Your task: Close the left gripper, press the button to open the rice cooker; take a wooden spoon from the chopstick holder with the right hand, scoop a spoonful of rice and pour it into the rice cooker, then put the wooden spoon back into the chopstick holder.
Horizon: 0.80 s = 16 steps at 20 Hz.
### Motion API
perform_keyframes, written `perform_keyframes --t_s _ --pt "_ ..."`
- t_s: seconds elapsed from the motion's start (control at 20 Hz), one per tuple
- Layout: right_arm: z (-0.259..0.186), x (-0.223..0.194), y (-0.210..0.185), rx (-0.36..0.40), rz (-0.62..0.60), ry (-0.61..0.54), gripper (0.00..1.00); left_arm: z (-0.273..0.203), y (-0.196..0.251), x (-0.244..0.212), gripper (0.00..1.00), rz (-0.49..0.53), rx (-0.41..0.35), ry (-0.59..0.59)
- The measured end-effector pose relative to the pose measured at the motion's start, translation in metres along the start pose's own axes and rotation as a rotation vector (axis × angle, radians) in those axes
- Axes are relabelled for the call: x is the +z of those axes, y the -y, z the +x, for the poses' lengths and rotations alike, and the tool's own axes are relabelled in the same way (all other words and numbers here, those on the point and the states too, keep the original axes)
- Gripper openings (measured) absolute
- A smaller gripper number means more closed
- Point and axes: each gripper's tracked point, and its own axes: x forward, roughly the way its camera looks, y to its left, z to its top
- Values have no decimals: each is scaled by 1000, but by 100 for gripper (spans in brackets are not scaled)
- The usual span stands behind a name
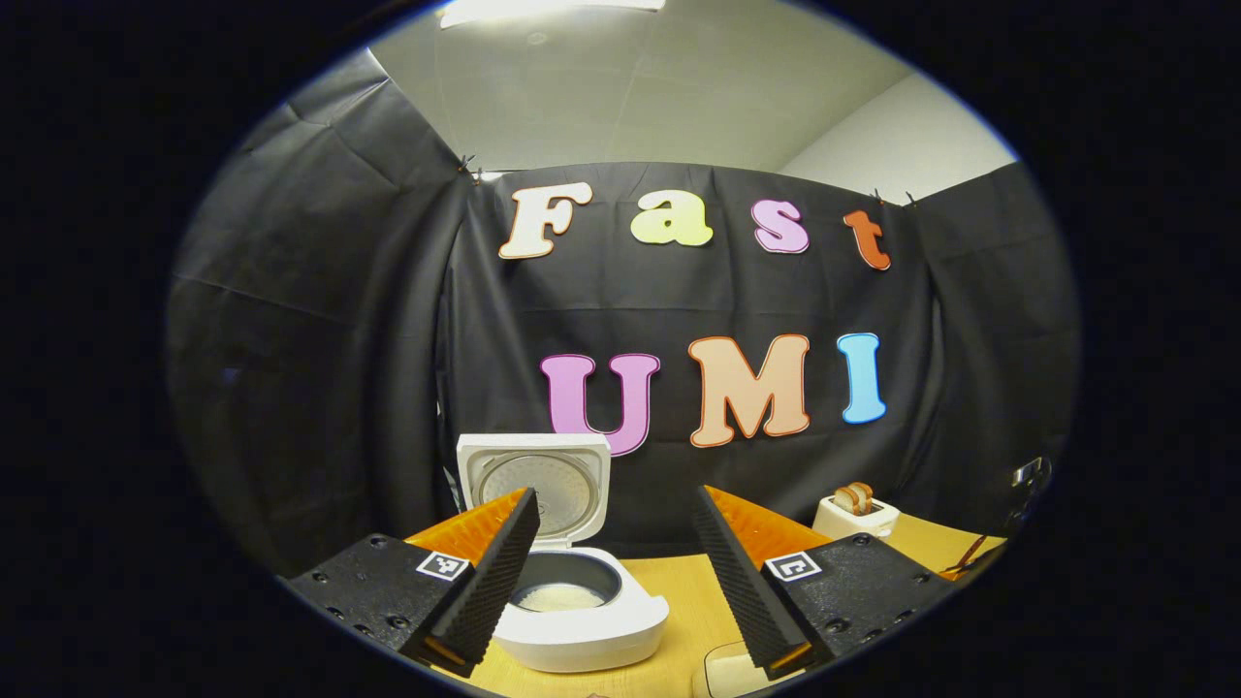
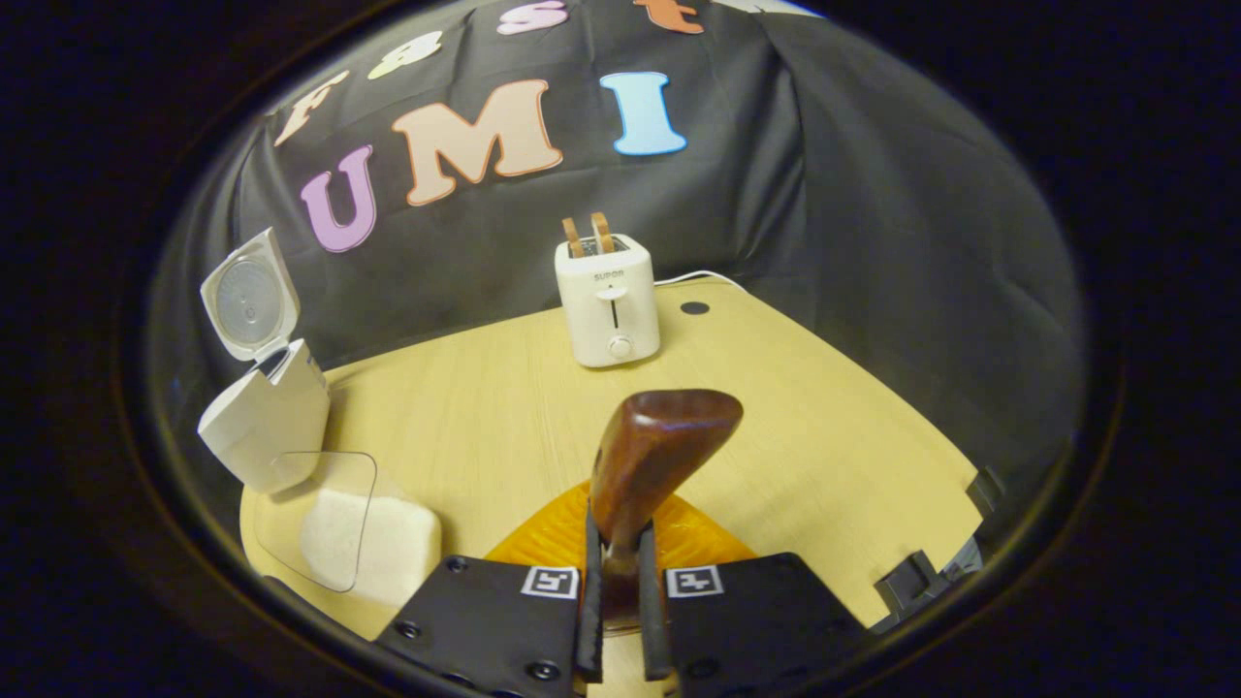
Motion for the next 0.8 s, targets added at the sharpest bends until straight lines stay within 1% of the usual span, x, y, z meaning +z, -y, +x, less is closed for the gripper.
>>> perform_keyframes --t_s 0.05,0.1,0.2,0.25,0.4,0.45,0.5,0.55,0.6,0.65,0.75,0.8 --pt "-2 2 0 0 2 0 22 2 0 -1 94 -3 -1 -2" --pt "-3 2 0 4 0 1 27 3 0 -2 92 -8 -2 -6" --pt "-15 7 -2 15 -9 5 51 6 0 -3 92 -18 -1 -8" --pt "-22 13 -3 13 -21 24 63 8 -2 -3 94 -20 1 -7" --pt "-47 33 -7 4 -58 89 100 16 -9 -1 92 -25 8 -1" --pt "-56 41 -10 6 -65 113 100 19 -11 -2 92 -27 9 -2" --pt "-64 49 -14 11 -71 140 100 22 -13 -2 94 -29 12 -5" --pt "-72 59 -20 18 -75 170 100 26 -17 -4 92 -33 16 -9" --pt "-80 69 -27 30 -78 198 100 30 -20 -4 92 -39 20 -12" --pt "-89 79 -37 50 -84 230 100 35 -23 -4 94 -44 20 -14" --pt "-101 94 -58 79 -123 274 100 46 -32 -3 94 -45 28 -12" --pt "-106 99 -71 98 -147 292 100 54 -38 -3 92 -43 33 -10"
